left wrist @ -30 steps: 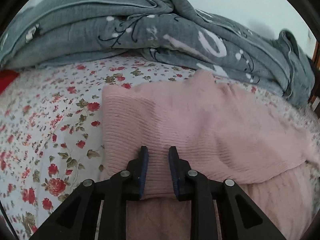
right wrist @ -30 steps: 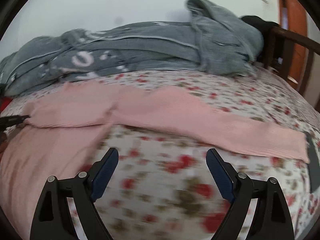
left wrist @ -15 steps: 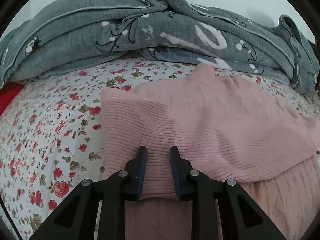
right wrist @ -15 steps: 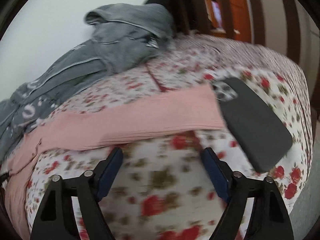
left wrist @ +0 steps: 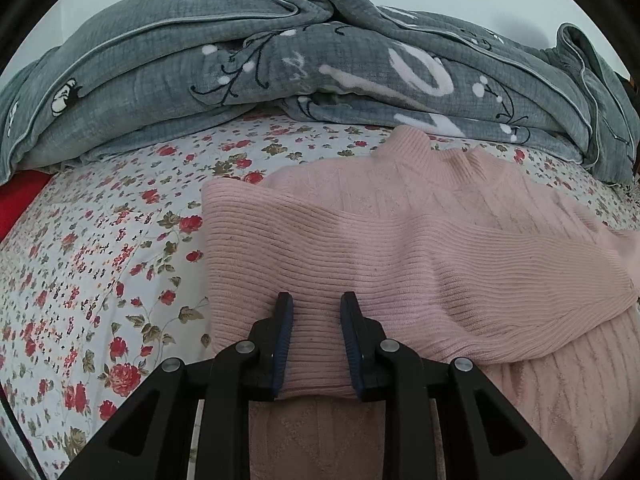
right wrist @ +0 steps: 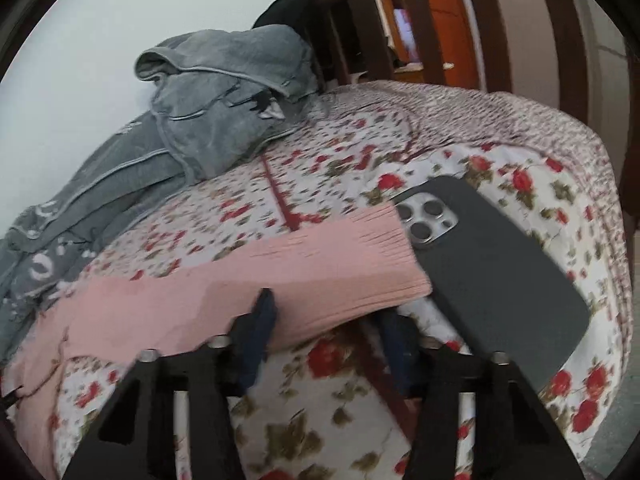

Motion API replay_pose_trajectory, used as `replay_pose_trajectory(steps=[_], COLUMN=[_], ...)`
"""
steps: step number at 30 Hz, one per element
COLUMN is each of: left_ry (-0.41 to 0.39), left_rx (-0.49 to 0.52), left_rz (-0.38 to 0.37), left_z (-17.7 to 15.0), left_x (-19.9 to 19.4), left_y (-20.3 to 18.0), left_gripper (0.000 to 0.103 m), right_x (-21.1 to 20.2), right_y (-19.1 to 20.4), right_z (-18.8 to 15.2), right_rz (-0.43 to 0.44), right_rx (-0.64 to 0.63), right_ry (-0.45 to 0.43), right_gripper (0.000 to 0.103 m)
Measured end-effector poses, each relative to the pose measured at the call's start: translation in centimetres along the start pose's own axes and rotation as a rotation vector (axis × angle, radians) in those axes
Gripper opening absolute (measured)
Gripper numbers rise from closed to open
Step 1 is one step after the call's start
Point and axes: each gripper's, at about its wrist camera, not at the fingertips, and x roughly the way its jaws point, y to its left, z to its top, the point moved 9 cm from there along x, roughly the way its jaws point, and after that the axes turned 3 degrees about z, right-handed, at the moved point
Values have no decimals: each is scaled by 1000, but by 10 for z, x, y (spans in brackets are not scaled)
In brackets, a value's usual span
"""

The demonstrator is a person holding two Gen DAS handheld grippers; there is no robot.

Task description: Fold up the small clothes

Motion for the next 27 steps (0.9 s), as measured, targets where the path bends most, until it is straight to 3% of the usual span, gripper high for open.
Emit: replay_pose_trajectory(steps=[1,2,4,8,10,12,14,15,17,22,27], left_ry=[-1,-1,-4,-10,-19,-36,-80,-101,-131,-122,-112], left_rx=[5,9,17,2,-46,-96,-151,-175,-230,-393,-473], left_rz=[6,11,23,9,-56,-134,-157,-148,-148,-114,25], left_z=[0,0,1,2,3,5,8,9,9,-5,-25], left_x=[0,-1,-1,-4,-10,-19,-32,-38,-49,-51,-45], left_y=[0,-1,-1,1,7,14,30,38,60,122,184], left_gripper=[24,24,25,26,31,43,67,70,71,71,71], right_x=[-2,-5,-8,-26,-42,-58,-71,-79,-100,-145,-163], right_y=[-2,-2,5,20,36,63,97,118,162,290,426], right_z=[2,4,6,15,23,33,43,50,60,65,30], right_rz=[-23,-26,18,-9,-2,16,26,31,65,189,357], right_rx=[-7,-15,-22,-51,-63,-97,-160,-201,-274,-408,-488], right_ry=[-18,-37,-55,-144,-204,-244,-257,-262,-292,-338,-303], right_gripper=[24,6,5,5,5,5,5,5,5,5,5])
